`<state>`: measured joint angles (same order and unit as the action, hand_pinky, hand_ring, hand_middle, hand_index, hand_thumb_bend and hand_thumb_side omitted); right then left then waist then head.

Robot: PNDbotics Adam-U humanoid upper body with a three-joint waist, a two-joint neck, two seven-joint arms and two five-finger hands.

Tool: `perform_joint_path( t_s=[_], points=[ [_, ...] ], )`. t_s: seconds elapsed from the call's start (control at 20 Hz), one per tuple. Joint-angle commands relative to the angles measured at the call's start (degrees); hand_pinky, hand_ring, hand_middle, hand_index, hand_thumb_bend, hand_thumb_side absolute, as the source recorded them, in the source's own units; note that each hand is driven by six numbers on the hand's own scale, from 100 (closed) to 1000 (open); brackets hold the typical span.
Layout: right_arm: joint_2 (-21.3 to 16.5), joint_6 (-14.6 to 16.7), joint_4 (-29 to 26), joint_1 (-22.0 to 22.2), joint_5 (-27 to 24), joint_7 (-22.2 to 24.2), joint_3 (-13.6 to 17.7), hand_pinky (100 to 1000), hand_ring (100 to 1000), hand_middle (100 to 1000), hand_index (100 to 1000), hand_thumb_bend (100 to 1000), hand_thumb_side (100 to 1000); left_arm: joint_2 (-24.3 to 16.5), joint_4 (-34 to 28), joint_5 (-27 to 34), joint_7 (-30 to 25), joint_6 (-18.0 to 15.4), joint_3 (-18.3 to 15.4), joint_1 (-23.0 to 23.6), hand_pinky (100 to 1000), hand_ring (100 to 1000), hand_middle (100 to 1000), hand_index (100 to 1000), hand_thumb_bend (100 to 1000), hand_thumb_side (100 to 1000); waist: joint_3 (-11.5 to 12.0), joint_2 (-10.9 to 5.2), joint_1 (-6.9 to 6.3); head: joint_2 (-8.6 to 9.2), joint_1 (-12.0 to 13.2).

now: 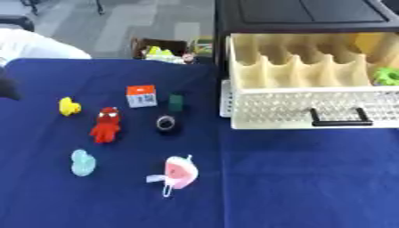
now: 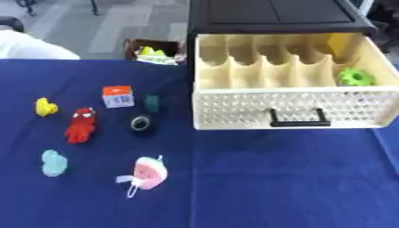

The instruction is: Pick up objects from table and place into drawer.

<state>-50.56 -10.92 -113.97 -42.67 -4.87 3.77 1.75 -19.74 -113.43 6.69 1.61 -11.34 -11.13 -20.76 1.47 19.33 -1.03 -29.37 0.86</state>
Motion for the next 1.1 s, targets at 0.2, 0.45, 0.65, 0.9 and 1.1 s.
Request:
perform_joint_path(
  t_s=[0.2, 0.45, 0.65, 0.9, 1.1],
  points=[
    [2.14, 2.4, -0.62, 0.27, -4.41, -9.96, 1.05, 523, 200, 139, 807, 100, 1000, -7.98, 0.2, -6.87, 1.93, -0.34, 1.19, -3.07, 498, 561, 584, 676, 100, 725, 0.2, -1.79, -0.45, -1.87, 0.14],
    [5.51, 6.73, -0.62, 1.19, -2.47, -17.75, 1.79, 668, 370, 330, 828, 100, 986, -12.45, 3.91, -13.98, 2.6, 0.21, 2.11, -5.98, 489, 551, 600, 714, 100, 661, 0.04, -2.02, -0.97, -2.6, -0.56],
    [8.1, 9.49, -0.62, 2.45, 1.78, -22.62, 1.96, 689, 397, 358, 824, 100, 988, -15.63, 6.92, -19.54, 2.26, -0.06, 3.35, -8.4, 478, 546, 611, 753, 100, 604, -0.42, -2.05, -1.22, -2.16, -1.9],
    [10.12, 10.12, -0.62, 3.71, 5.19, -24.88, 1.83, 690, 398, 358, 821, 100, 987, -19.71, 11.59, -28.36, -0.64, -1.01, 5.83, -12.15, 482, 545, 616, 810, 100, 577, -0.69, -2.11, -1.44, -1.57, -2.37],
    [10.43, 10.21, -0.62, 4.07, 6.13, -25.06, 1.61, 689, 396, 355, 819, 100, 991, -23.52, 18.03, -34.12, -6.38, -2.28, 8.95, -16.26, 515, 563, 622, 820, 100, 565, -1.1, -2.2, -1.65, -1.38, -1.45]
  ],
)
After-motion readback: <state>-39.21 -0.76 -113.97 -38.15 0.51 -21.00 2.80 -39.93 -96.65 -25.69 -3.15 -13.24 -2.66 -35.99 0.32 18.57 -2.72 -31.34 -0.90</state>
